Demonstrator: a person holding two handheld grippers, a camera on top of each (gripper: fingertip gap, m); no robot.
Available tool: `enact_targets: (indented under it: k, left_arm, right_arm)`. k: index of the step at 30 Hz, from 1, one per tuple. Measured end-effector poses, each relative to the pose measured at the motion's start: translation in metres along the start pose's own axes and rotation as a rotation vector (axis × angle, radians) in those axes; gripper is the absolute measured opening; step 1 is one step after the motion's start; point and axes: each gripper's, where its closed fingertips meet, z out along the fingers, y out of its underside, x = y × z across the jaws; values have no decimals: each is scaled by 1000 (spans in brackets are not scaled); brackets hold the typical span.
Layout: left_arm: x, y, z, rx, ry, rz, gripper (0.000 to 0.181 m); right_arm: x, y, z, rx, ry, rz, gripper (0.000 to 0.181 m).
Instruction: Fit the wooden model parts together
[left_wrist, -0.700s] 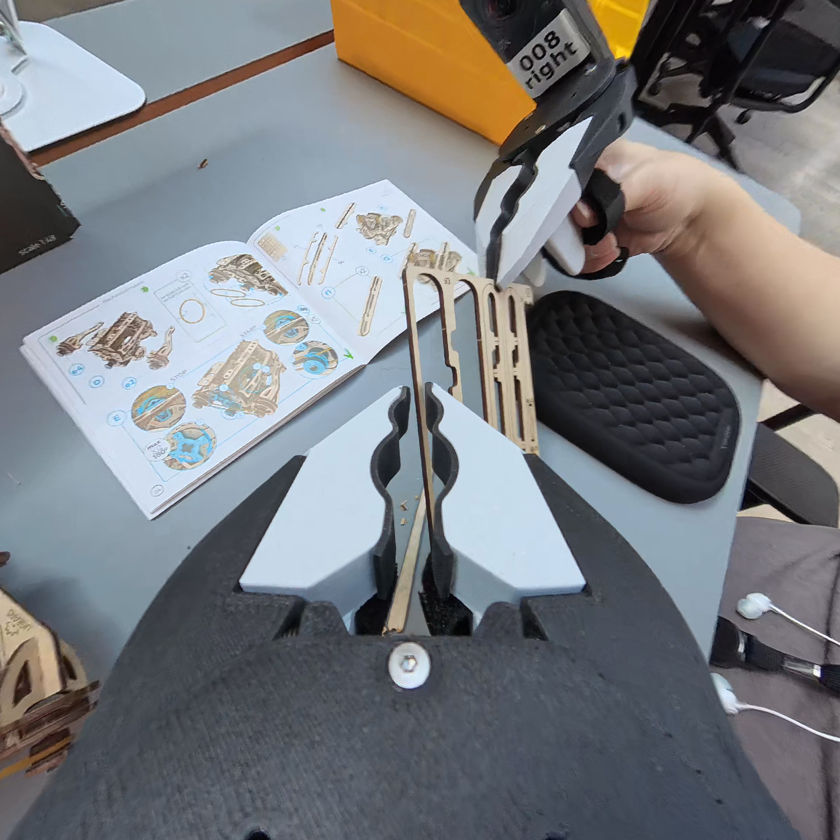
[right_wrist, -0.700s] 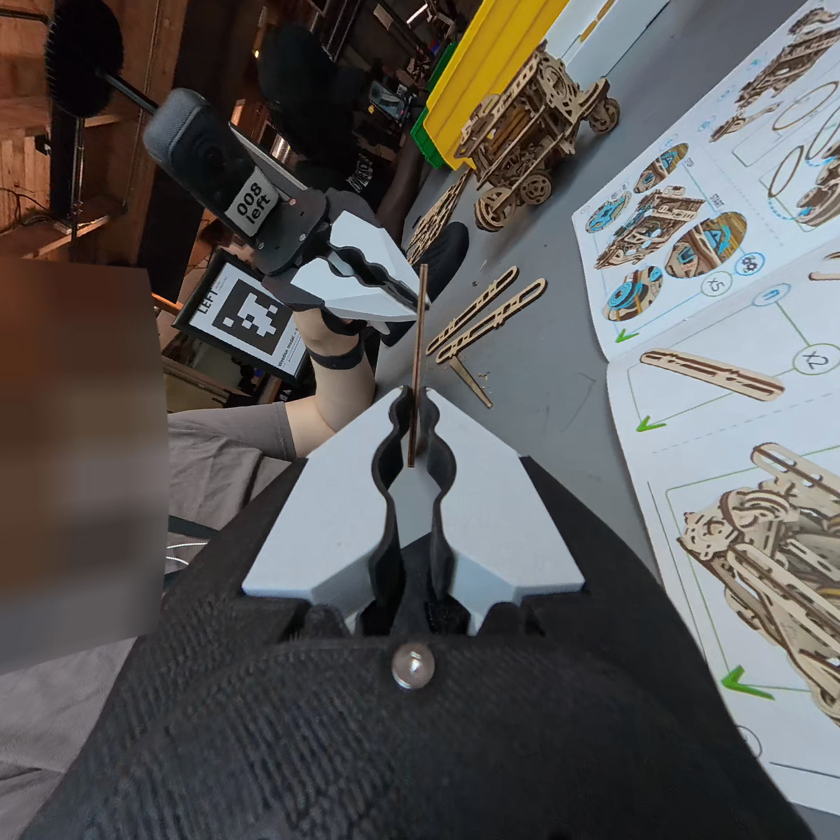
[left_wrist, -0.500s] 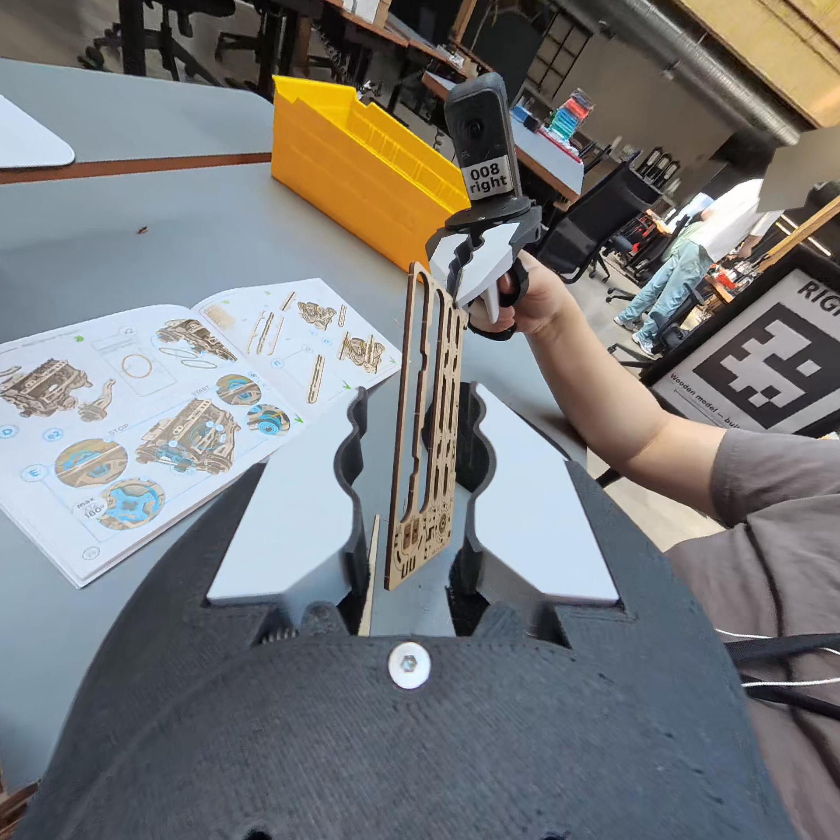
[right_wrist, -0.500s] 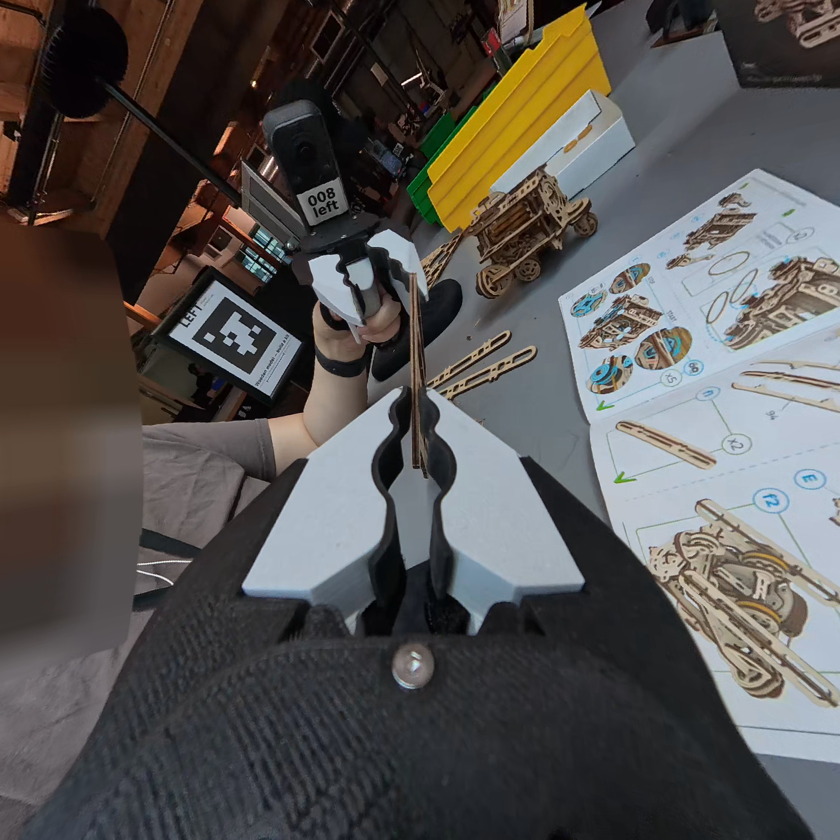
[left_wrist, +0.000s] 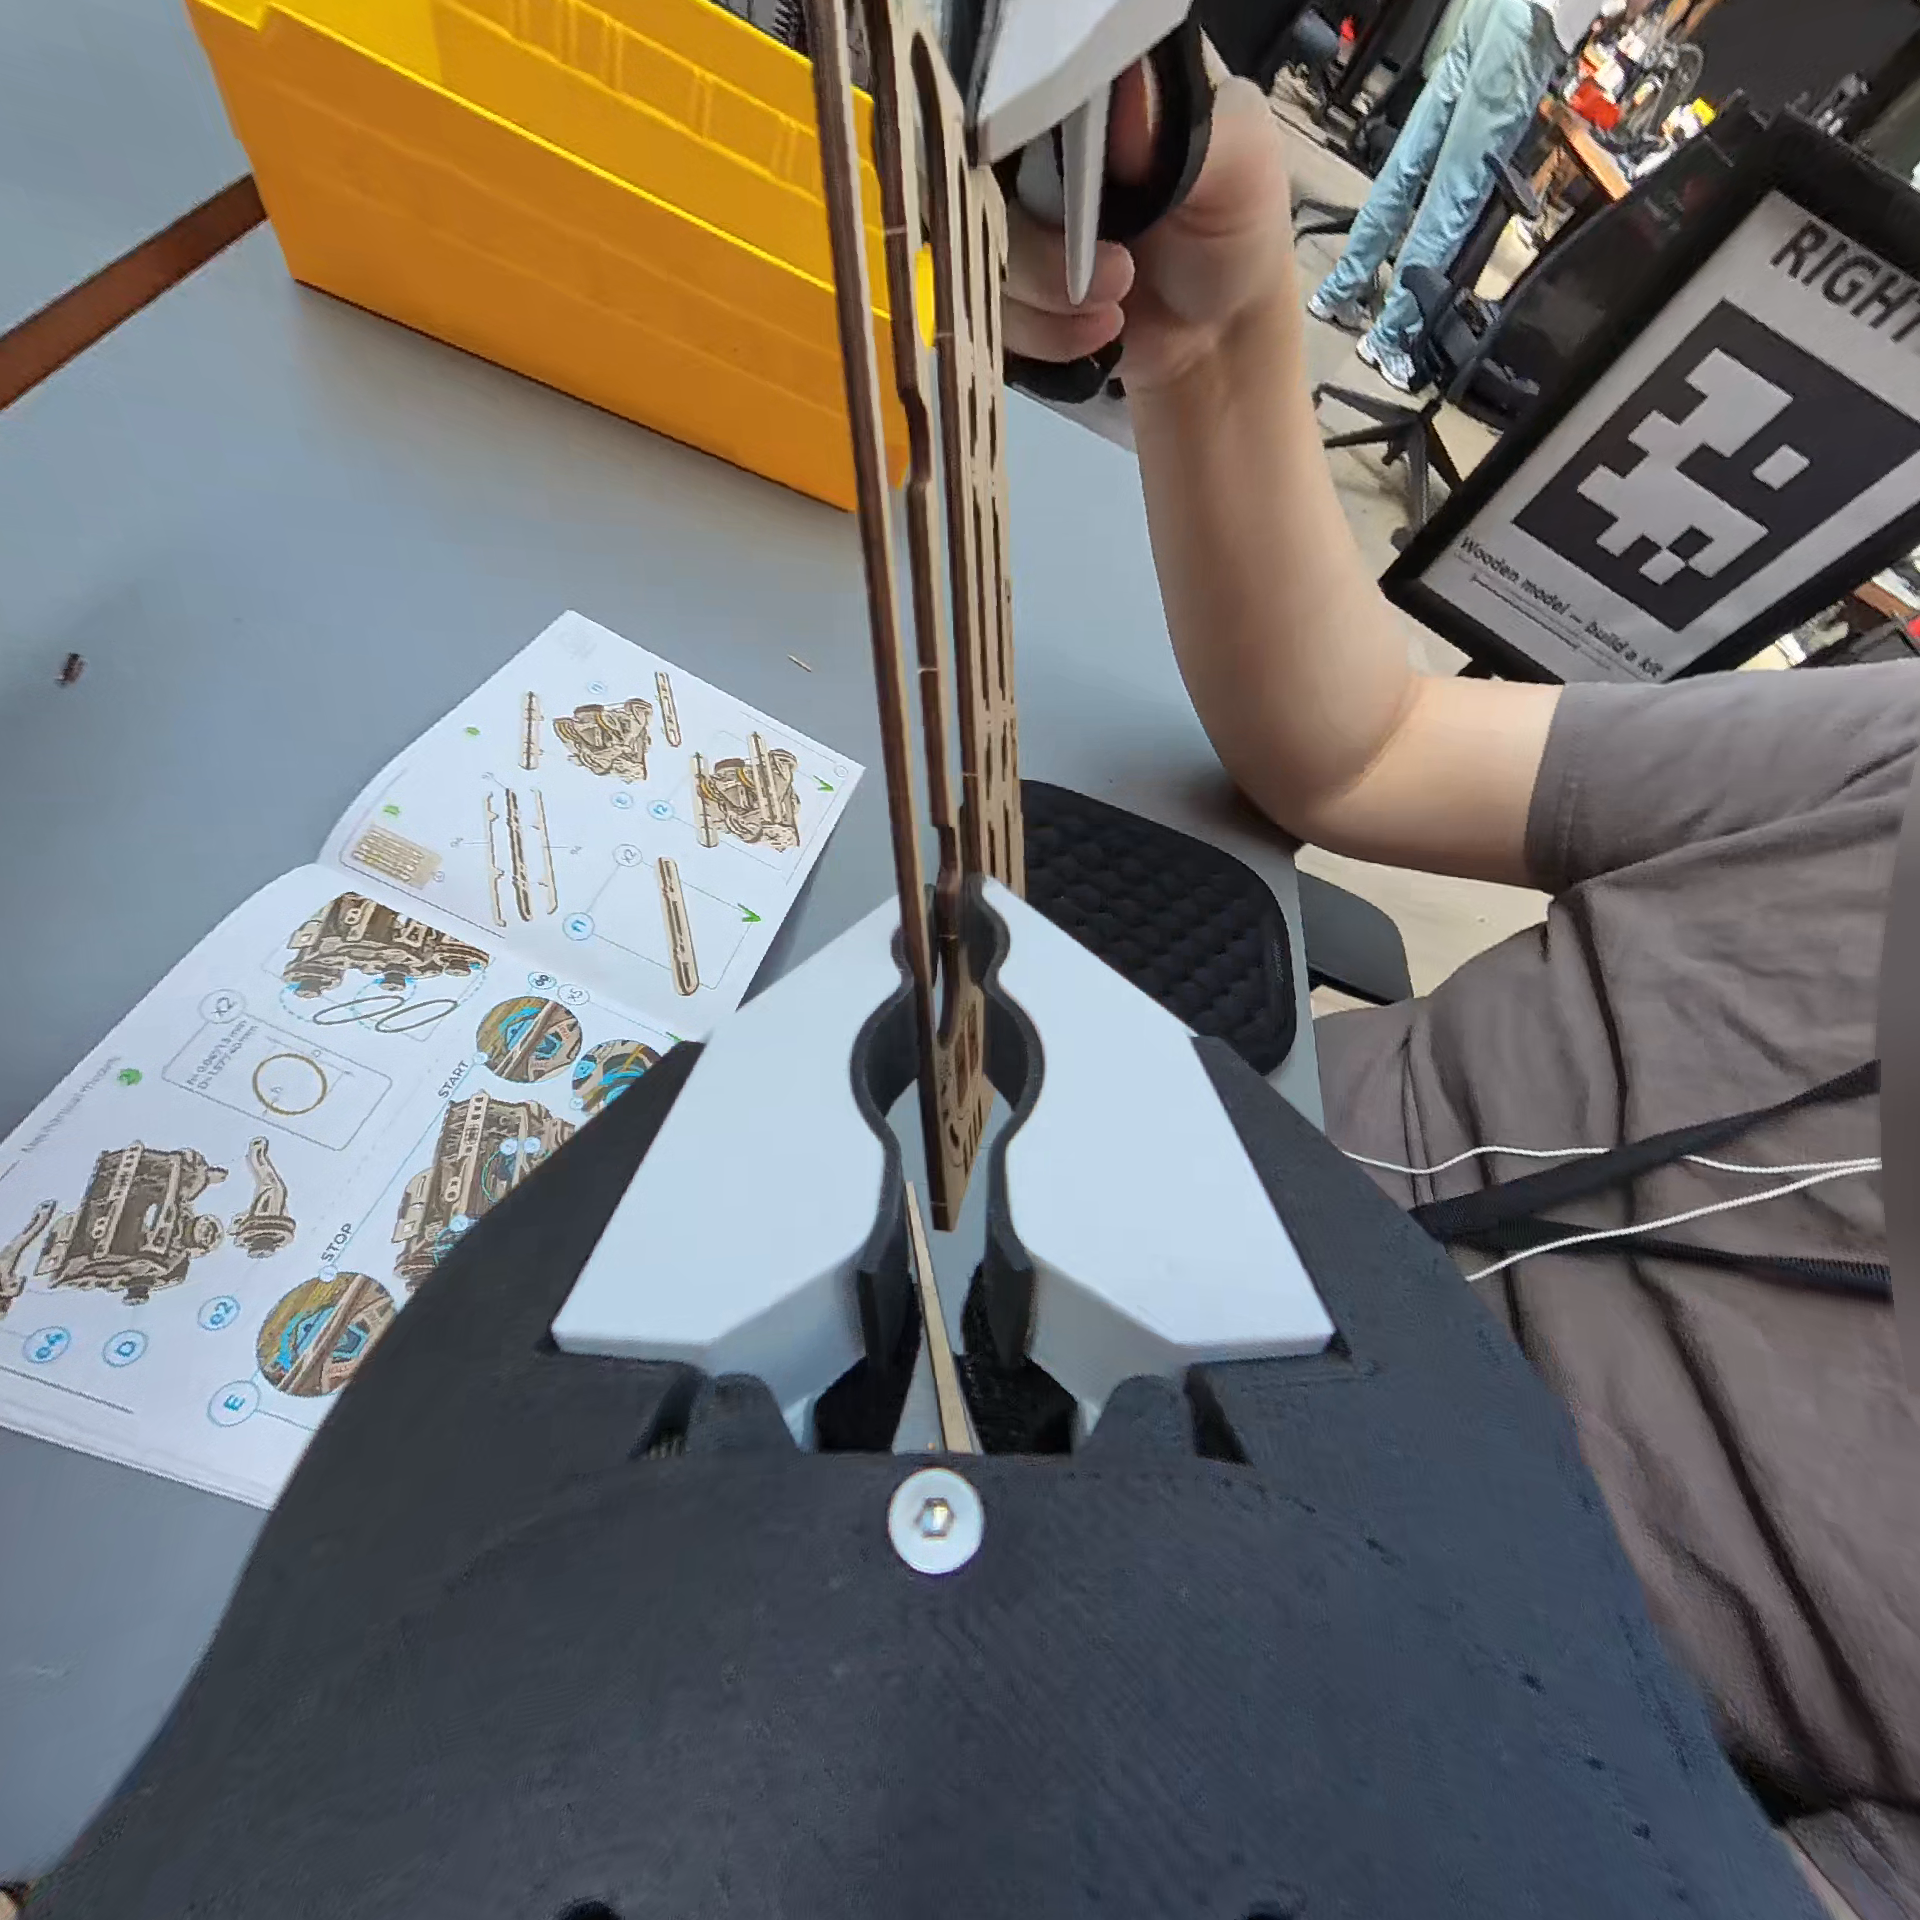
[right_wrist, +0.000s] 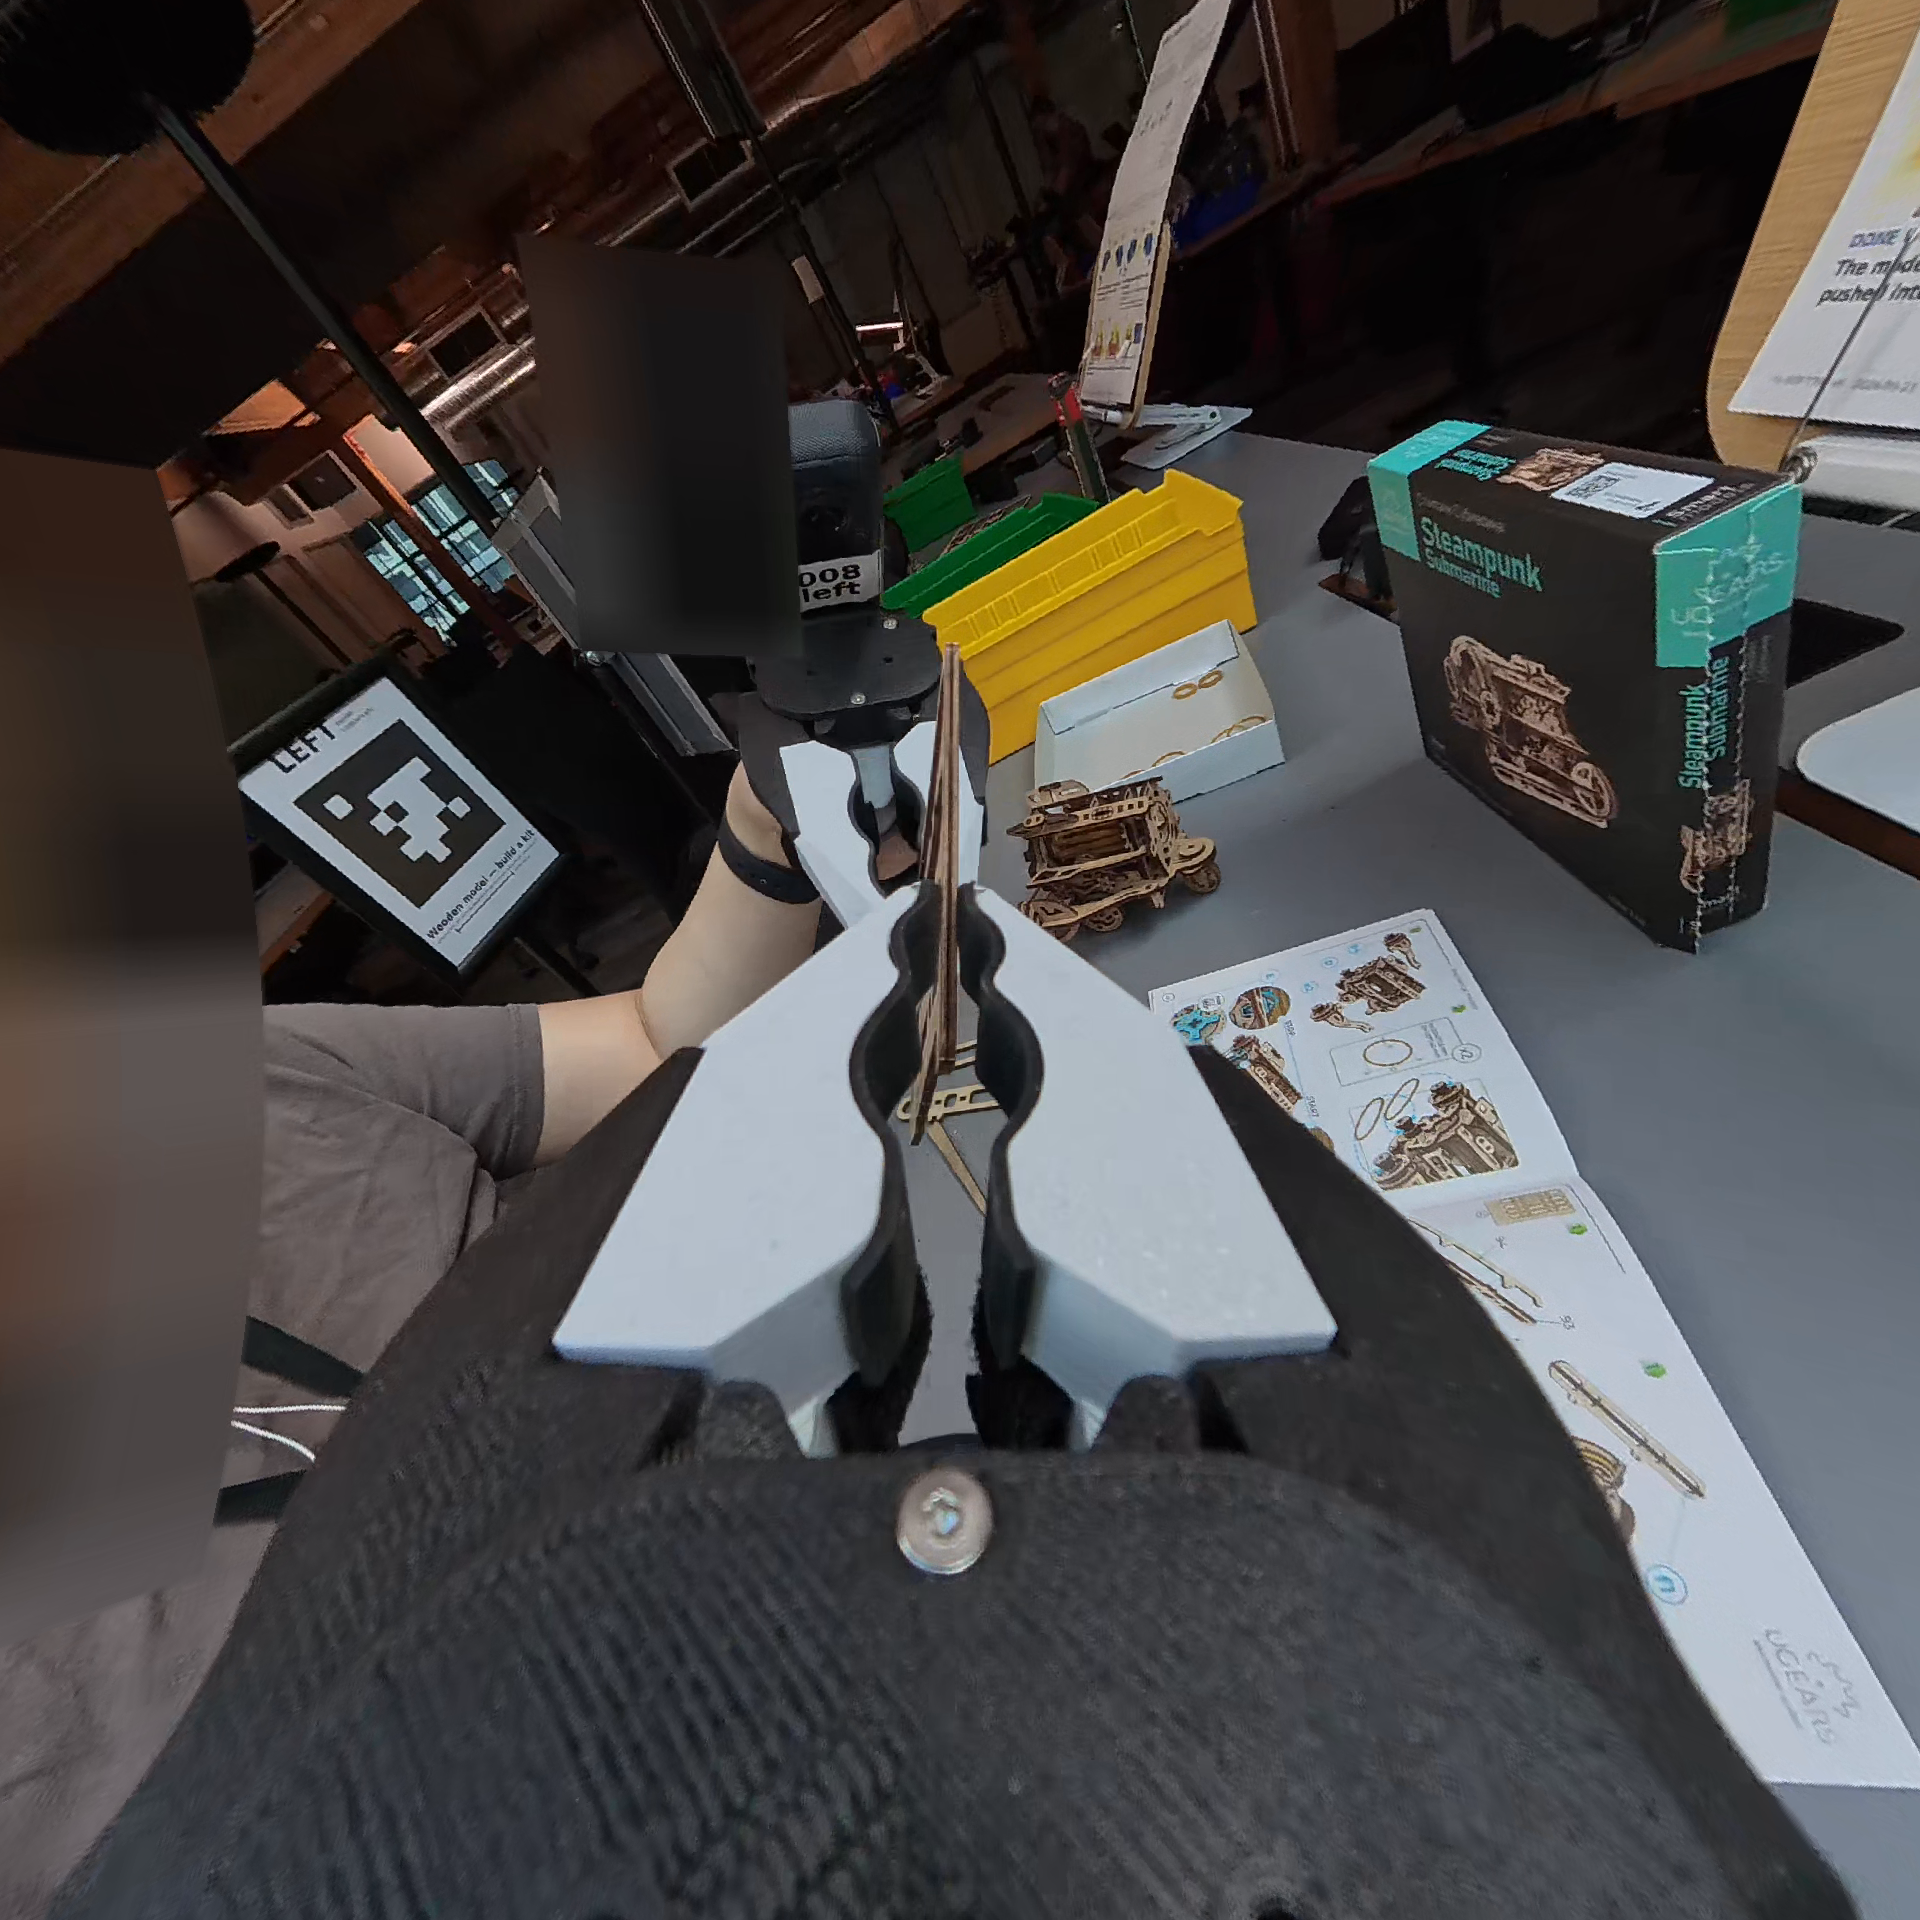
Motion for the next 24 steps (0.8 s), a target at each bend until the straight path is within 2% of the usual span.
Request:
enact_targets:
  k: [2,4,7,8,9,13,15,19,24]
  left_arm:
    - [-6,2,6,-36,37,-16,0]
    - [-9,-5,7,3,75,-43,0]
    - [-11,-10,1,54,100,-86,0]
    - [-14,-10,-2,63,81,-88,0]
    - [-16,-11,-5,75,64,-84,0]
    - [-10,-23,-16,155,77,-86,0]
    - [-8,-29,-19,210,78,-96,0]
    - [-1,-43,-24,322,90,-95,0]
    - [14,-56,-26,398,96,-54,0]
  right_arm:
    - [5,2,-4,0,-9,13,0]
    - [14,-3,-6,54,8,5,0]
    - [22,-20,-8,183,37,-39,25]
    - [26,-24,-10,217,70,-51,44]
    - [28,-27,-11,235,92,-78,50]
    - [30,-32,-19,291,112,-148,62]
    - [30,-30,-21,305,69,-124,68]
    - [22,-27,-15,316,-15,-66,67]
    - [-2,-23,8,264,-16,-213,54]
